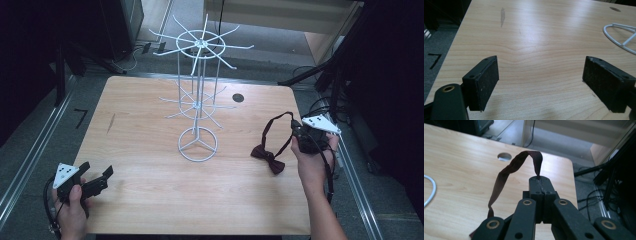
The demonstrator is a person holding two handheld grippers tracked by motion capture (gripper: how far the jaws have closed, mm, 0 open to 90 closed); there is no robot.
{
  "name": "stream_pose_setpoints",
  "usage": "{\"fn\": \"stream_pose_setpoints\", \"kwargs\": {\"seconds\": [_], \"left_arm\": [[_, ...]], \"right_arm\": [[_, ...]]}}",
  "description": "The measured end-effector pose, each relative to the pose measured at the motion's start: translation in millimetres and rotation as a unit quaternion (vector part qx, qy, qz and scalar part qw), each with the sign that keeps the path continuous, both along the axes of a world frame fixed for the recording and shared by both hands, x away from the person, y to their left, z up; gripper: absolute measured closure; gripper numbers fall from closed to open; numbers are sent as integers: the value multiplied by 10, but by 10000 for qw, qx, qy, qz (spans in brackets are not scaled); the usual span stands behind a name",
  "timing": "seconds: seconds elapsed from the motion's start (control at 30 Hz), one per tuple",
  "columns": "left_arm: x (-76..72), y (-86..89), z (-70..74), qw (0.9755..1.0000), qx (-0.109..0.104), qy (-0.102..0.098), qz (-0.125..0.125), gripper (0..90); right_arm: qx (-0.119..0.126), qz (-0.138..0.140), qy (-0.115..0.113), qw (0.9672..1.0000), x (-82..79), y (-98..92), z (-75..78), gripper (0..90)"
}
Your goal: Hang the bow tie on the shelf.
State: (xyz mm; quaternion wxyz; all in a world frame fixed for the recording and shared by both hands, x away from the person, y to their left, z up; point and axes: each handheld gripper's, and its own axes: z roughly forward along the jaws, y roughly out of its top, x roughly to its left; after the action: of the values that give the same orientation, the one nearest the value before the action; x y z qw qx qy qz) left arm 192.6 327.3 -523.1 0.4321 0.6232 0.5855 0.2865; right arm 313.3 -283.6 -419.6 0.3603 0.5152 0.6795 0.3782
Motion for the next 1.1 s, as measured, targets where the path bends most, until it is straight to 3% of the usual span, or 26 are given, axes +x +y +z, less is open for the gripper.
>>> {"fn": "stream_pose_setpoints", "kwargs": {"seconds": [0.43, 0.63, 1.1], "left_arm": [[1, 1, 0, 10000, -14, 4, 2, 144], [1, 3, 0, 10000, -11, 6, -1, 144], [3, 7, -1, 10000, -12, 6, -10, 144]], "right_arm": [[150, 141, -654, 9976, -90, 150, 204, 900], [161, 373, -845, 9956, -115, 251, 246, 900], [218, 550, -1182, 9912, -155, 497, 329, 900]]}}
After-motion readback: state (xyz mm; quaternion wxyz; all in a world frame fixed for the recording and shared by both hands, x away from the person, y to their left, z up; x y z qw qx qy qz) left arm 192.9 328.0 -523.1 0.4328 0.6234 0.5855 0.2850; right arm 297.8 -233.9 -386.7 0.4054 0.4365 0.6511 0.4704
